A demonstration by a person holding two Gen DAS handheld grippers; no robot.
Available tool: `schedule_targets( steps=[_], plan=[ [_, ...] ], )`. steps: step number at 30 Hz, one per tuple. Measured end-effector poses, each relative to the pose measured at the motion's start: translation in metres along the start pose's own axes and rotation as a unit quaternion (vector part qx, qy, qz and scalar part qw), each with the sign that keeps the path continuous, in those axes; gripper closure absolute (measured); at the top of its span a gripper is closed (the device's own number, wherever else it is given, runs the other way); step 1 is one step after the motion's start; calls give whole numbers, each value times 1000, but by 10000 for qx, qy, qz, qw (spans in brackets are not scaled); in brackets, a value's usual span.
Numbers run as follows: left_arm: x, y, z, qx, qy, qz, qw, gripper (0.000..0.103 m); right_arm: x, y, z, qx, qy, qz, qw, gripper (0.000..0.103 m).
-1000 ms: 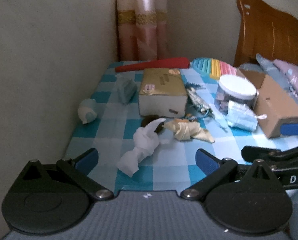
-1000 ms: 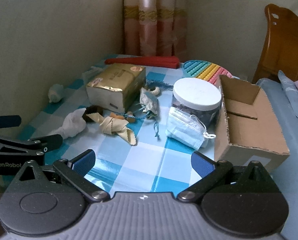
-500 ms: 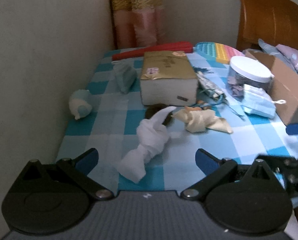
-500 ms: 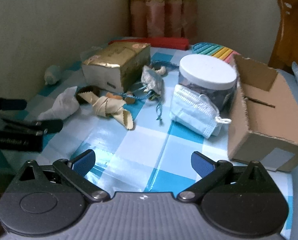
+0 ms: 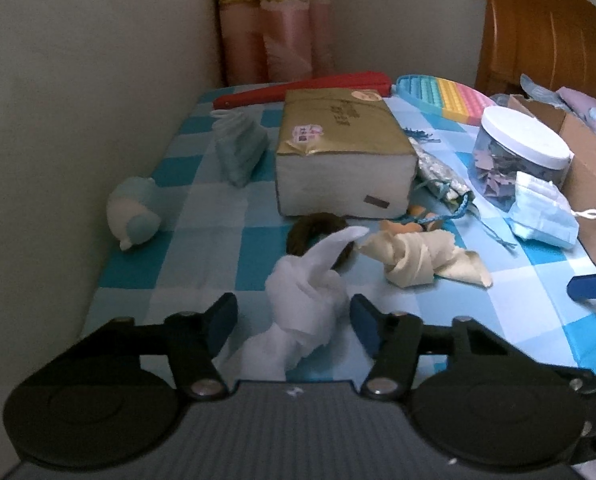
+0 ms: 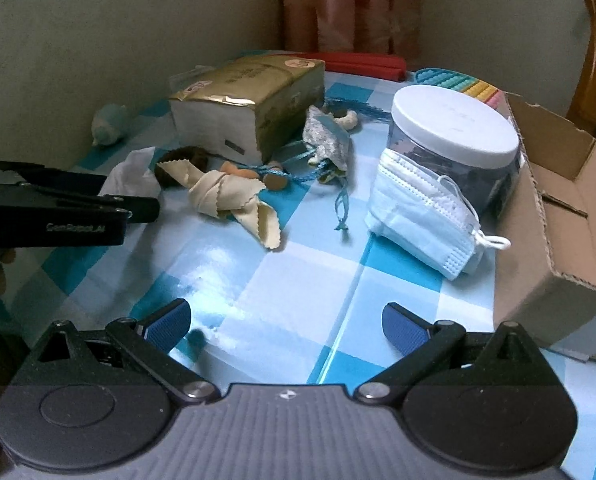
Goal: Organize soft objects
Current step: 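Close the left gripper on the knotted white cloth while the right tool approaches the beige cloth, then close the right gripper on the beige zigzag-edged cloth while the left holds the white cloth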
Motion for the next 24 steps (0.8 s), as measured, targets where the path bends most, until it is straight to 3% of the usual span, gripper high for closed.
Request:
schedule_targets(
  steps=[2, 6, 24],
  plan=[
    [0, -1, 2, -1, 33, -23, 10000, 58, -2, -2, 2, 1, -11, -52, 10000, 0],
    [-1, -2, 2, -53, 98, -88, 9999, 63, -7, -7, 6, -3, 13, -218, 9998, 0],
    [-26, 0, -8, -145, -260, -451, 9985, 64, -31, -39, 38, 121, -154, -676, 9975, 0]
  ],
)
Point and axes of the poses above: each gripper's, at about its wrist camera, not at the fingertips, and z roughly the way its jaws point, x to its right, y to its underside, the point moved 3 cm from there along z, roughly the way its jaws point, and after that the axes turned 14 degrees about -z, right-handed, at the moved point
